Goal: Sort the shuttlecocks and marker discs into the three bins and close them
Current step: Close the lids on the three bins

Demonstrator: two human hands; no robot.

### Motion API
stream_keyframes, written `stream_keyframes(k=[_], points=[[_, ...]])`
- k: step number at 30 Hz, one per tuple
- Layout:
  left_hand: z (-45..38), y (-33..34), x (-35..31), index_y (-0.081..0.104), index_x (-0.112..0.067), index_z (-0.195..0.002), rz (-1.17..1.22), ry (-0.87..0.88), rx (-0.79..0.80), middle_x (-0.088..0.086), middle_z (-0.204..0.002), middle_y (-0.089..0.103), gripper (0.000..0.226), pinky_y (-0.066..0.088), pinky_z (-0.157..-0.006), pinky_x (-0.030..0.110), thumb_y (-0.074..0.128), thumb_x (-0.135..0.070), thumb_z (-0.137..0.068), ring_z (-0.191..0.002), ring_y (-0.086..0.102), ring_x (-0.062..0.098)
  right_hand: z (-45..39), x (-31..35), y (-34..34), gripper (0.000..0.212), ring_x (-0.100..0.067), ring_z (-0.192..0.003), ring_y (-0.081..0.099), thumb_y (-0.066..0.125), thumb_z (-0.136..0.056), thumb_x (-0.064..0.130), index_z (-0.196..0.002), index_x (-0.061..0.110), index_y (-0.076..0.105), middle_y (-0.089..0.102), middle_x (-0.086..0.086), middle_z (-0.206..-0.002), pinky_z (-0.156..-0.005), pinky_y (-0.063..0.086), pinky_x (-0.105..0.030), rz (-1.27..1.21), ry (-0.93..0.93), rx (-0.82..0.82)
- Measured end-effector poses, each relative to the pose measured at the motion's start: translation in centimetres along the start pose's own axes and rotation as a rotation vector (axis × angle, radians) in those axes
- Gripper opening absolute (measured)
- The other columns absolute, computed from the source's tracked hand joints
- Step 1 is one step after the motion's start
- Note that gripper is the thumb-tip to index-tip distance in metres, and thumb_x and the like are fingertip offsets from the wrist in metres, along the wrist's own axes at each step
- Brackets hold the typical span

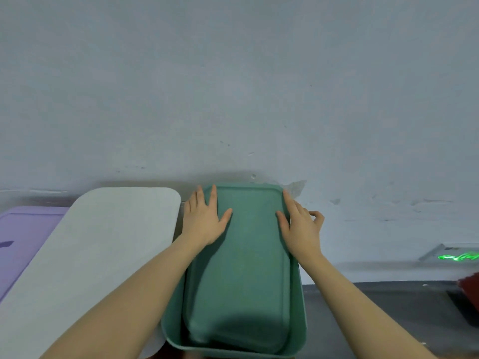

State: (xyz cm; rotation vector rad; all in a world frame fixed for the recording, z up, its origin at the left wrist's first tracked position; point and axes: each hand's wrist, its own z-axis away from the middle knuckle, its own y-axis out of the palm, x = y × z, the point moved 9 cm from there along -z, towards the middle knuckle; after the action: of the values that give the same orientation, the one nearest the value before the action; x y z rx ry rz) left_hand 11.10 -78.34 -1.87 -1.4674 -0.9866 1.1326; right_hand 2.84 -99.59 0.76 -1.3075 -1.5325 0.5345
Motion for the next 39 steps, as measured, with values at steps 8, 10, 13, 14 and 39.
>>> stream_keyframes(k=[8,10,13,14,39], points=[[-0.8,-1.6,-0.1,0.013,-0.022,-0.148,0.260,-0.038,-0.182,0.024,-0.146,0.018,0.083,0.010,-0.110,0.045,0.030,-0.067,-0.080,-0.138,0.015,0.032,-0.7,0.7,-1.5,0.043,0.012,-0.075,0.045,0.040,-0.094,0.017,-0.136,0.021,0.044,0.048,0.024,-0.079,-0.099,0.025,-0.041,-0.280,-0.011,-0.169],[-0.5,-3.0,0.1,0.020,-0.023,-0.147,0.358,-0.029,-0.262,0.021,-0.144,0.022,0.085,0.016,-0.110,0.045,0.031,-0.069,-0.077,-0.137,0.018,0.030,-0.6,0.9,-2.1,0.042,0.019,-0.084,0.041,0.045,-0.095,0.008,-0.136,0.017,0.045,0.049,0.023,-0.079,-0.098,0.026,-0.040,-0.347,-0.001,-0.209],[-0.1,-5.3,0.1,0.030,-0.021,-0.145,0.469,0.013,-0.368,0.022,-0.139,0.027,0.084,0.023,-0.109,0.045,0.034,-0.068,-0.076,-0.132,0.024,0.033,-0.8,1.2,-3.1,0.043,0.006,-0.089,0.040,0.044,-0.095,0.007,-0.137,0.016,0.044,0.048,0.024,-0.077,-0.095,0.023,-0.029,-0.415,0.021,-0.260],[0.0,-6.2,-0.1,0.033,-0.019,-0.143,0.488,0.029,-0.402,0.023,-0.137,0.028,0.081,0.025,-0.108,0.045,0.037,-0.066,-0.077,-0.130,0.027,0.034,-0.9,1.5,-3.4,0.044,-0.004,-0.085,0.042,0.041,-0.095,0.010,-0.138,0.018,0.042,0.046,0.025,-0.076,-0.095,0.021,-0.024,-0.429,0.025,-0.265],[1.5,-17.5,-1.4,0.030,-0.019,-0.144,0.200,-0.048,-0.395,0.015,-0.133,0.027,0.076,0.026,-0.101,0.041,0.049,-0.061,-0.083,-0.117,0.029,0.035,-4.9,7.7,-10.5,0.056,-0.020,-0.143,0.015,0.043,-0.096,0.015,-0.147,0.004,0.019,0.019,-0.010,-0.155,-0.112,0.009,-0.022,-0.351,-0.077,0.000]])
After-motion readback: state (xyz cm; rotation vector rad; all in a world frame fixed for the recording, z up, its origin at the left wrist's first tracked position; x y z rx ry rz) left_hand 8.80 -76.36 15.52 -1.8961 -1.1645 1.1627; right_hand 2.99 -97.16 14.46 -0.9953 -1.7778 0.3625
